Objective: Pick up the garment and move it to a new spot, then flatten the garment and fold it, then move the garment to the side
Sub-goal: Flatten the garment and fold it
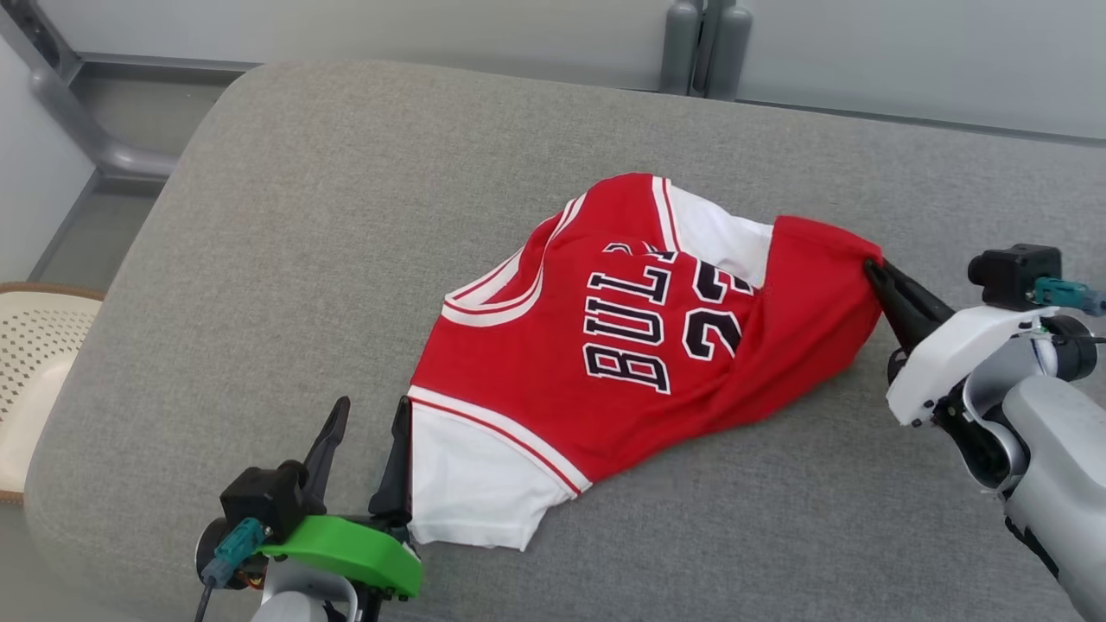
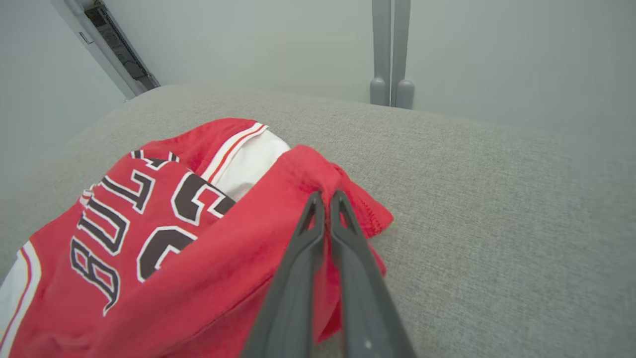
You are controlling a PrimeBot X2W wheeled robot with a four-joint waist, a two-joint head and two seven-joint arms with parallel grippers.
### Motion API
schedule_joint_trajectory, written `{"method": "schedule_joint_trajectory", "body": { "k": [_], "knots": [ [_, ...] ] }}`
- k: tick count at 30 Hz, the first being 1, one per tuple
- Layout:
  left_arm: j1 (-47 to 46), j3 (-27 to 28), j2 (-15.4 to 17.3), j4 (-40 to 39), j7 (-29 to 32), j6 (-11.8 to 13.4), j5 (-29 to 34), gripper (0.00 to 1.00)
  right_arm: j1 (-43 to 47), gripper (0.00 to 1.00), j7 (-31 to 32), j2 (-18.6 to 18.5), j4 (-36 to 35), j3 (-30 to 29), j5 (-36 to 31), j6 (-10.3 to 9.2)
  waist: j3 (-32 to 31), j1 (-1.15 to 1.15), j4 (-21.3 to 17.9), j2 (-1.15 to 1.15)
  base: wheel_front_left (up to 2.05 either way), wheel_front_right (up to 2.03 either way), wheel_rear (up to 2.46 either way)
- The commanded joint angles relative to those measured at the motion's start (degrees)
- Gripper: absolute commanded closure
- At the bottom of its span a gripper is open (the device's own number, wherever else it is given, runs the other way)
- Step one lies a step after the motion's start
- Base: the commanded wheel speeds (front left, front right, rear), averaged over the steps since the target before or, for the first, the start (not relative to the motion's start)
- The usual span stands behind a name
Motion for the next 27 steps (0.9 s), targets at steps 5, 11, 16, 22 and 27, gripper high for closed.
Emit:
{"method": "schedule_joint_trajectory", "body": {
  "k": [5, 11, 16, 22, 27],
  "knots": [
    [1.9, 1.1, 0.6, 0.0, 0.0, 0.0, 0.3, 0.00, 5.0, 1.00, -1.5, -1.2, -4.3, -2.5, 1.8, -0.07, -2.6, 0.00, -3.5, 0.00, 0.00, 0.00, 0.00],
    [2.8, 1.6, 1.0, -0.2, 0.0, 0.0, 0.1, 0.00, 12.9, 1.00, 1.4, -2.2, -10.6, -6.0, 1.3, -0.07, -3.2, 0.00, -7.4, 0.00, 0.00, 0.00, 0.00],
    [3.2, 2.2, 1.2, -0.5, 0.0, 0.1, 0.0, 0.00, 19.8, 1.00, 4.2, -1.7, -16.4, -10.9, -0.3, -0.07, -3.0, 0.00, -10.6, 0.00, 0.00, 0.00, 0.00],
    [3.2, 3.2, 1.6, -1.0, 0.0, 0.3, 0.0, 0.00, 27.3, 1.00, 10.3, 0.2, -21.9, -15.5, -2.2, -0.07, -1.9, 0.00, -13.8, 0.00, 0.00, 0.00, 0.00],
    [2.1, 3.3, 2.2, -1.0, 0.0, 0.3, 0.3, 0.00, 30.8, 1.00, 13.8, 2.5, -21.3, -18.6, -4.2, -0.07, -0.8, 0.00, -15.0, 0.00, 0.00, 0.00, 0.00]
  ]
}}
